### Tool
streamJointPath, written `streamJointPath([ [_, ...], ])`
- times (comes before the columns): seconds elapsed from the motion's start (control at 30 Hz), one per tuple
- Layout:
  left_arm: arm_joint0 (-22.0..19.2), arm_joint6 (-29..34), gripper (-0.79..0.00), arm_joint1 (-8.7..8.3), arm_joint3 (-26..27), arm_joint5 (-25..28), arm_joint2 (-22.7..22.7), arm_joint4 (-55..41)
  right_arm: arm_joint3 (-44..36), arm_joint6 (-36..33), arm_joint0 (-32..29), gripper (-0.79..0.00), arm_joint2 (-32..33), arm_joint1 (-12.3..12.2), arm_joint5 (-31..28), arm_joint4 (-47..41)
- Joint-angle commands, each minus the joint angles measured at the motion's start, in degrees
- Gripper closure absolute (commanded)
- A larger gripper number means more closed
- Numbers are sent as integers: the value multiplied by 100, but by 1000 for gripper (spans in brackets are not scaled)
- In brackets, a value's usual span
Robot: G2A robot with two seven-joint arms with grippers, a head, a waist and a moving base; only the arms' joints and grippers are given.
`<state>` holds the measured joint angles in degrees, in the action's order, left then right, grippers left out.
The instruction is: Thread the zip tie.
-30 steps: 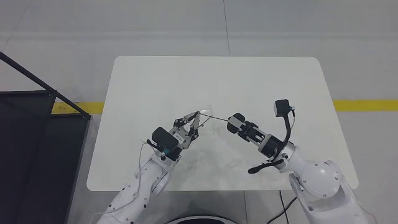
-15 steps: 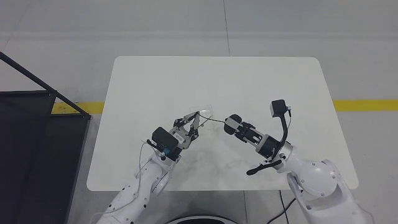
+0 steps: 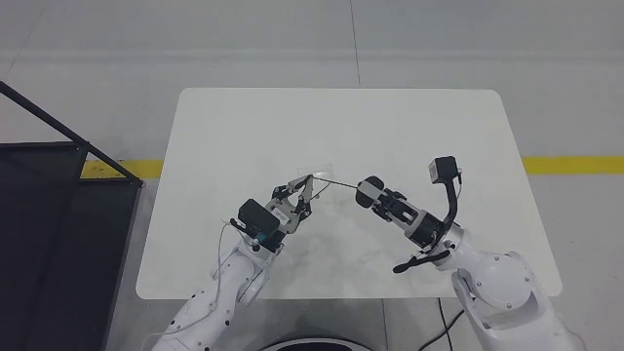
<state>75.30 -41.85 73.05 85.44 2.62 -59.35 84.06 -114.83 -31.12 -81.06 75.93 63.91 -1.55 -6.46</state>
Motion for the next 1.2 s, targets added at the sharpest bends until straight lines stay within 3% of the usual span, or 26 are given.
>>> streamJointPath([
  [0.0,33,94,0,1,71,11,-16,24,0,25,-14,0,5,2,-27,-16],
  [0.47,87,184,0,28,148,90,-54,141,6,1,19,0,-26,10,26,62],
  [1.17,133,74,0,88,150,81,-123,139,-140,4,173,0,-262,11,560,948],
])
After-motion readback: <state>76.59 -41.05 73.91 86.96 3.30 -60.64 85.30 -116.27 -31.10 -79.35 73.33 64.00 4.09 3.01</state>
